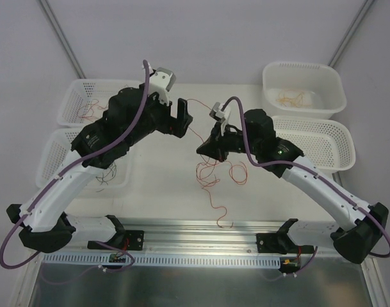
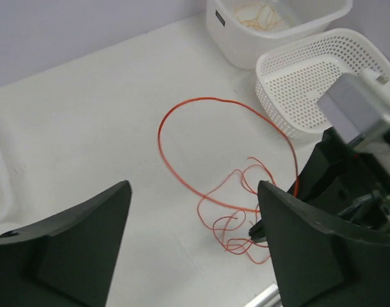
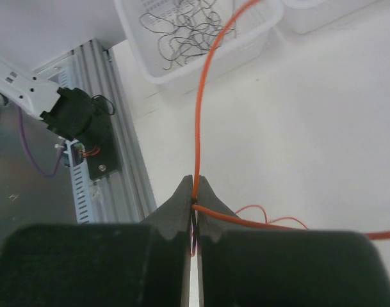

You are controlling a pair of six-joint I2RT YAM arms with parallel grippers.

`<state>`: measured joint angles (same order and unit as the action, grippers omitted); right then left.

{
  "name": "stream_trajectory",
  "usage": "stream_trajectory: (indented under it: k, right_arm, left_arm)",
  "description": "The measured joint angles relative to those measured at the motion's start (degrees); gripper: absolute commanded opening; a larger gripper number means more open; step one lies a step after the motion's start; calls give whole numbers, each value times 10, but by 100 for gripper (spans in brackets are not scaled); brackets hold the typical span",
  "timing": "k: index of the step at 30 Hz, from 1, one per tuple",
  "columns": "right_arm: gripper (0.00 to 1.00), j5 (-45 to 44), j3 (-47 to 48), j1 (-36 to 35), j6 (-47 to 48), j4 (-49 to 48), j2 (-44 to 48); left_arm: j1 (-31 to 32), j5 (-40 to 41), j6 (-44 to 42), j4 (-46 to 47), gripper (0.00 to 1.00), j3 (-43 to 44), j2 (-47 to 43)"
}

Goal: Untangle the cables

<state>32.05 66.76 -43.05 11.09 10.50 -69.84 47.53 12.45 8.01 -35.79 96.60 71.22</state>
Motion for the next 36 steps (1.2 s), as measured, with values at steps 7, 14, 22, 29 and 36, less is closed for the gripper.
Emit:
stream_trajectory:
  k: [7,14,22,29,36]
  right_arm:
    - [1,-123,83,39,12,98,22]
    - [1,-266,137,130,10,169,51]
    - [1,-395,145,300,0,194,87]
    - [1,-391,94,457,-43,155,63]
    - [1,-332,-9,541,-149,69,-26]
  left_arm:
    - [0,-11,-10,33,99,-48,-73]
    - [-8,-15,-42,74,99,-152,-117]
    - [-89,-46,-57,95,99,-279,-81]
    - [-172,-60,-63,129,99,-369,-56]
    - [-186,-55,-75,136,99,-394,-42]
